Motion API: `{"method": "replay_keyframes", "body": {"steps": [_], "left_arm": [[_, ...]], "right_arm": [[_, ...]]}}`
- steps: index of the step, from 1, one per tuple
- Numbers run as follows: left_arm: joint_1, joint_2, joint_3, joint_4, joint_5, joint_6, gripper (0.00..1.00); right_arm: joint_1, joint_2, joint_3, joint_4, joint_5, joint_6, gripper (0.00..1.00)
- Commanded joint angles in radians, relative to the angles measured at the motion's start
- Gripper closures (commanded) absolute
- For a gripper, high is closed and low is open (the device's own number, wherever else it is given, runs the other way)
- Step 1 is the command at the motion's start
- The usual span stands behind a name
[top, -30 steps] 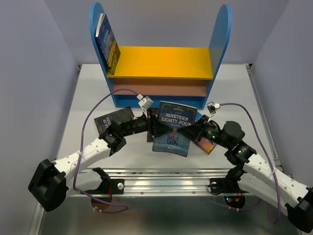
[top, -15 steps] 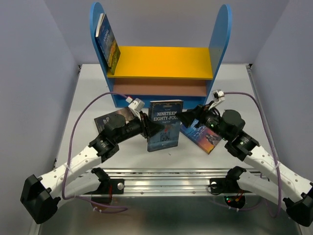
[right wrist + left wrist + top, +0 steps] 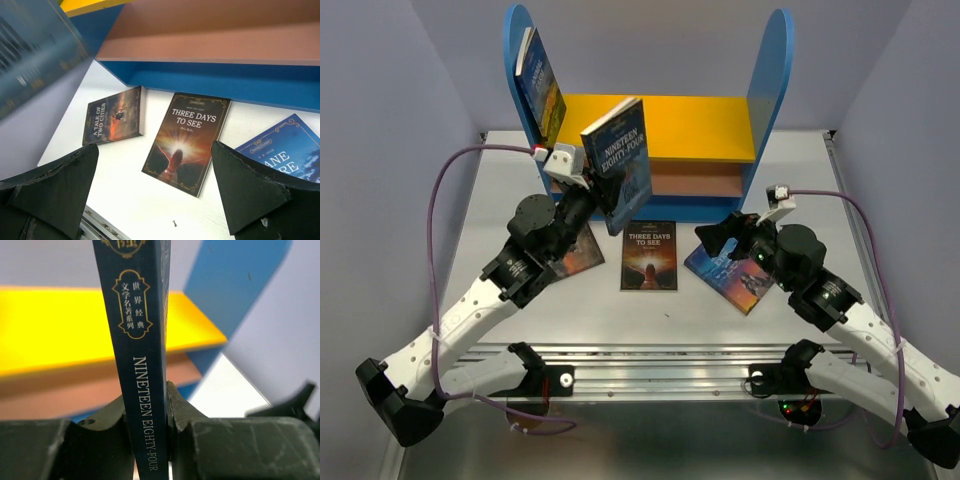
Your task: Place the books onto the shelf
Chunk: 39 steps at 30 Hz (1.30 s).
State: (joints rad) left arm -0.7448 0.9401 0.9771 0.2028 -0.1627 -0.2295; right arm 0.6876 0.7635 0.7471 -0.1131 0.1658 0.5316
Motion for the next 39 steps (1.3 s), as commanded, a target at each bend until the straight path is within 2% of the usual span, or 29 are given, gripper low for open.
{"method": "replay_keyframes", "body": {"steps": [1,5,10,14,18,25,34,39], "left_arm": [[-0.004,0.041,0.146,0.23,-0.243,0.208,1.0],[0.002,0.153,0.231,0.345,-0.345,0.378,1.0],[0.068,0.261,0.244,0.574,-0.282,0.518,1.0],[0.194,0.308,0.262,0.616,-0.161,0.461,1.0],[0.28,0.344,0.186,0.76,-0.091,0.44,1.0],[0.364,0.468,0.206,0.848,0.009,0.412,1.0],[0.406,0.497,0.181,0.894,-0.006,0.395,1.0],[0.413,0.48,0.143,0.896,-0.081,0.409,1.0]], "right_arm": [[-0.003,-0.003,0.032,-0.007,0.023,-0.044,0.0],[-0.003,0.013,0.032,-0.007,0.005,-0.058,0.0],[-0.003,0.019,0.054,-0.007,0.011,-0.087,0.0],[-0.003,0.034,0.075,-0.005,0.0,-0.11,0.0],[-0.003,0.052,0.092,-0.005,-0.005,-0.13,0.0],[-0.003,0.092,0.121,-0.005,-0.02,-0.147,0.0],[-0.003,0.114,0.136,-0.007,0.0,-0.153,0.0],[-0.003,0.114,0.138,-0.005,0.0,-0.148,0.0]]}}
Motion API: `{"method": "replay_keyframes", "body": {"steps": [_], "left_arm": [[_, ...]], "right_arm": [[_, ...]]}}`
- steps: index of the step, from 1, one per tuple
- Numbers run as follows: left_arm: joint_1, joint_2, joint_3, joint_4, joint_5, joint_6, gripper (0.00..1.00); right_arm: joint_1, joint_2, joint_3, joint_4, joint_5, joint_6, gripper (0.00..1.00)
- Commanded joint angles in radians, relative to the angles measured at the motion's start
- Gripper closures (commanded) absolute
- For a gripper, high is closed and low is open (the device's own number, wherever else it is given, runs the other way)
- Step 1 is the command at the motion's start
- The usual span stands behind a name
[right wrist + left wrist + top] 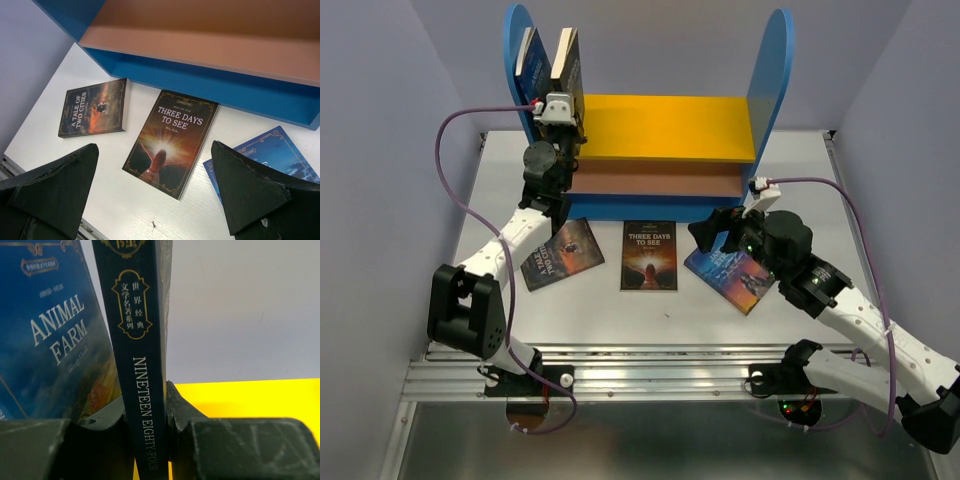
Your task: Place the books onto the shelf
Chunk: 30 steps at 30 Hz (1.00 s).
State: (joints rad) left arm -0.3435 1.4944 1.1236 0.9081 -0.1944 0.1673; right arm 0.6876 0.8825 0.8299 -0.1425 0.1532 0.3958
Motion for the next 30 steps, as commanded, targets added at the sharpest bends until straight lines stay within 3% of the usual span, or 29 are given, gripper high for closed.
{"method": "replay_keyframes", "body": {"steps": [1,12,17,30], "left_arm": [[0.017,-0.075,-0.004,0.174,-0.053,0.014,1.0],[0.052,-0.105,0.002,0.081,-0.128,-0.009,0.99],[0.075,-0.099,0.024,0.028,-0.14,-0.04,0.59],[0.083,-0.134,0.016,-0.057,-0.103,-0.1,0.53]], "right_arm": [[-0.003,-0.007,0.054,0.024,0.013,-0.011,0.0],[-0.003,0.01,0.054,0.026,-0.011,0.025,0.0],[-0.003,0.004,0.049,0.023,-0.017,0.032,0.0],[-0.003,-0.01,0.035,0.023,-0.018,0.043,0.0]]}}
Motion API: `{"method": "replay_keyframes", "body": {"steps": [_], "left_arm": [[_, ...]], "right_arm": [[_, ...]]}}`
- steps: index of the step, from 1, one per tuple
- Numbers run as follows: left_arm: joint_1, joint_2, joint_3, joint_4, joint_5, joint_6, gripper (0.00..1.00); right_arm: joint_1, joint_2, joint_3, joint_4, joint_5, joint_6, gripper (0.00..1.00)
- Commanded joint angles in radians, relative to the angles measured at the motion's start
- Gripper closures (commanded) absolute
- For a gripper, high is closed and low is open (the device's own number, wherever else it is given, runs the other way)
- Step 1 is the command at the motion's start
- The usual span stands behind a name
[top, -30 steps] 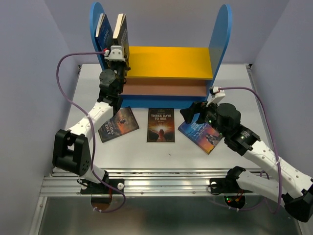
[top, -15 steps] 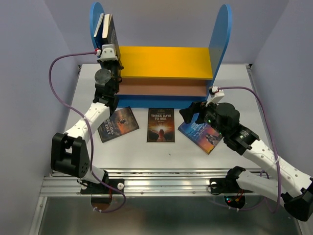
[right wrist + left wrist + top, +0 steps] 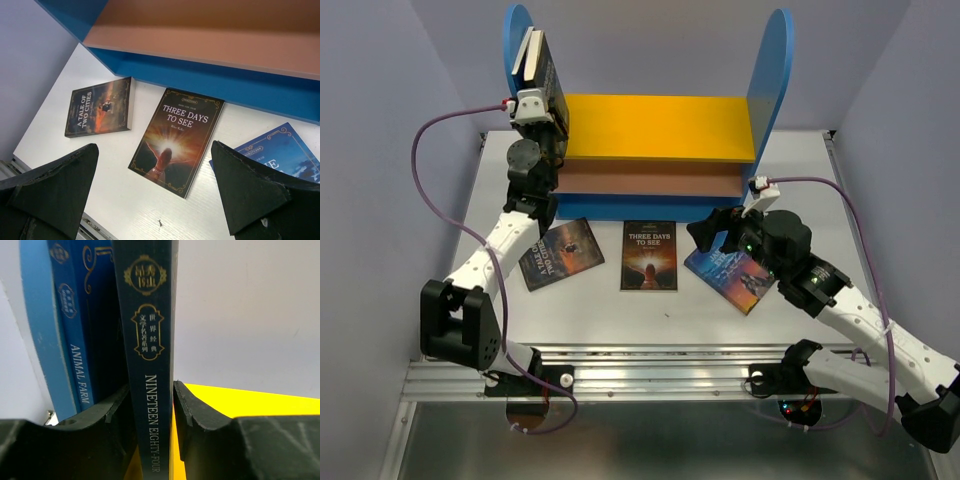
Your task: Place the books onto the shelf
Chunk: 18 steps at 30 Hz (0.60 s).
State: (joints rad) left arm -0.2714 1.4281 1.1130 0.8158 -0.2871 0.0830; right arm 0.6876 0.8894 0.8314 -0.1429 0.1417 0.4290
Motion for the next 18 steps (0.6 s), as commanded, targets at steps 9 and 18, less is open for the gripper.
{"method": "replay_keyframes", "body": {"steps": [9,18], "left_arm": [[0.011,-0.116,-0.013,-0.02,-0.041,-0.068,0.43],[0.011,-0.149,-0.038,-0.09,-0.058,-0.114,0.5]], "right_arm": [[-0.003,-0.024,0.014,0.025,-0.013,0.028,0.0],[-0.003,-0.027,0.009,0.025,-0.019,0.036,0.0]]}}
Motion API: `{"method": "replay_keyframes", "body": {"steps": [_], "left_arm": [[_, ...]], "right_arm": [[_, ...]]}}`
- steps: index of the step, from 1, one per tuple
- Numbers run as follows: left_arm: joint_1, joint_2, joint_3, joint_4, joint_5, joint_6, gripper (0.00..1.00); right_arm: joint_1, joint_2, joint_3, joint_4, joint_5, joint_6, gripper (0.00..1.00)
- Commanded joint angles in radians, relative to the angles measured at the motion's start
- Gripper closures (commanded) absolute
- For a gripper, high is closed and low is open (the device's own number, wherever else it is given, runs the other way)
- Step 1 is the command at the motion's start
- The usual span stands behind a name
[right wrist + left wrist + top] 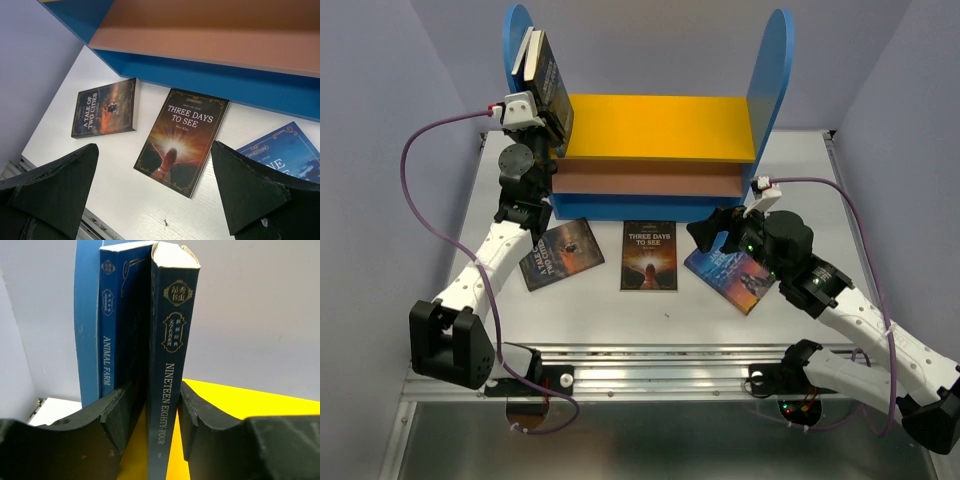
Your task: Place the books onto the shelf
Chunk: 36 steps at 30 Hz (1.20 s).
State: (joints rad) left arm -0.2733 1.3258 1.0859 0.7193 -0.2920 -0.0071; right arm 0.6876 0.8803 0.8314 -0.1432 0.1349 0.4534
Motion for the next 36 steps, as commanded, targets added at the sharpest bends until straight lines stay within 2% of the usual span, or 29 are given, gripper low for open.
{"method": "replay_keyframes", "body": {"steps": [1,11,13,20,22,29,33,36], "left_arm": [[0.013,-0.056,-0.014,-0.001,-0.056,-0.028,0.51],[0.009,-0.085,-0.011,-0.083,-0.052,-0.039,0.52],[0.006,-0.094,-0.006,-0.104,-0.045,-0.054,0.47],[0.002,-0.106,-0.006,-0.15,-0.059,-0.082,0.39],[-0.001,-0.115,-0.006,-0.161,-0.05,-0.086,0.32],[-0.006,-0.131,-0.006,-0.191,-0.047,-0.114,0.28],[-0.014,-0.149,-0.003,-0.231,-0.071,-0.129,0.18],[-0.017,-0.184,-0.001,-0.277,-0.082,-0.157,0.04]], "right_arm": [[-0.003,-0.017,0.008,0.025,-0.012,0.013,0.0],[-0.003,-0.014,0.002,0.025,-0.018,0.024,0.0],[-0.003,-0.014,0.0,0.025,-0.02,0.025,0.0],[-0.003,-0.01,0.0,0.025,-0.031,0.03,0.0],[-0.003,-0.014,-0.002,0.027,-0.028,0.03,0.0],[-0.003,-0.017,-0.003,0.027,-0.038,0.033,0.0],[-0.003,-0.018,-0.003,0.027,-0.047,0.034,0.0],[-0.003,-0.02,-0.003,0.025,-0.049,0.031,0.0]]}}
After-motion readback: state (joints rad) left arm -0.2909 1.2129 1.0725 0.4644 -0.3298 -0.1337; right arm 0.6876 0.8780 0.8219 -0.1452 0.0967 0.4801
